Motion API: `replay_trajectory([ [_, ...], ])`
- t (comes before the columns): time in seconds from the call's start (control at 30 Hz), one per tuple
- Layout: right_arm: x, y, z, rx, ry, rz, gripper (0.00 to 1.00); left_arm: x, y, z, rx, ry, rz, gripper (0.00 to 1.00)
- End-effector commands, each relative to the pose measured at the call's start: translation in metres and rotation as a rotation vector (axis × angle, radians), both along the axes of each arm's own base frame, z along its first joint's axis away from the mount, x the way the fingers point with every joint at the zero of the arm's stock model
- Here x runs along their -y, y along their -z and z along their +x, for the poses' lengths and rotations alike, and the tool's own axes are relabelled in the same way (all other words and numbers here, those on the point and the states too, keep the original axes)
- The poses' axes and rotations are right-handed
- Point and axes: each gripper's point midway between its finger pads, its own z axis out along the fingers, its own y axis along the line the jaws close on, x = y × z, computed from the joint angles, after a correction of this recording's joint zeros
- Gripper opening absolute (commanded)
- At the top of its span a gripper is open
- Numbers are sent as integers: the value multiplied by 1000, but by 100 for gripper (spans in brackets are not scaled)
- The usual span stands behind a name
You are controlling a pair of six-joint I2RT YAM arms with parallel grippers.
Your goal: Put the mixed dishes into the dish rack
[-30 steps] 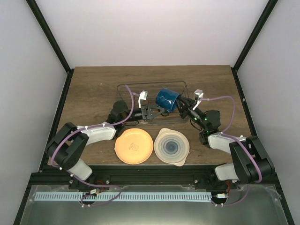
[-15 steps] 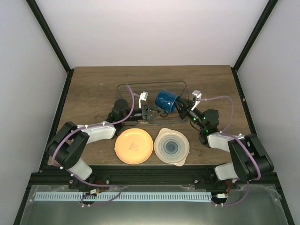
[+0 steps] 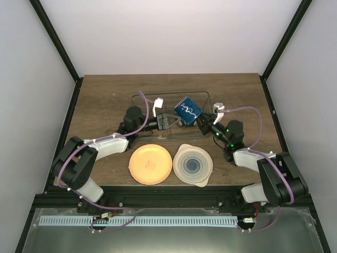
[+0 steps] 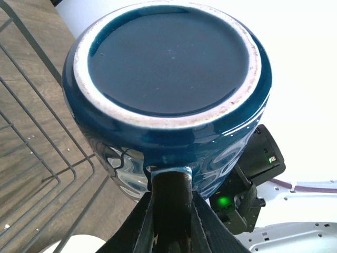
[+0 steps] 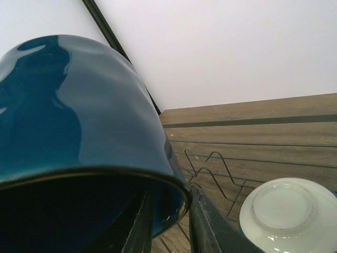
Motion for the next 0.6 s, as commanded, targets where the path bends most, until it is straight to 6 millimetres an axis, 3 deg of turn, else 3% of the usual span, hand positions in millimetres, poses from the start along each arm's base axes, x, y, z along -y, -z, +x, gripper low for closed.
replay_trajectory([
  [0.0, -5, -16, 1, 51, -8, 0, 21, -5, -42, 16, 159, -67, -69, 0],
  [0.27, -5, -11, 5, 35, -4, -13, 27, -8, -32, 22, 143, -84, -68, 0],
  [0.57, 4, 1, 13, -16, 68, -72, 50, -24, -22, 44, 171, -139, 17, 0],
])
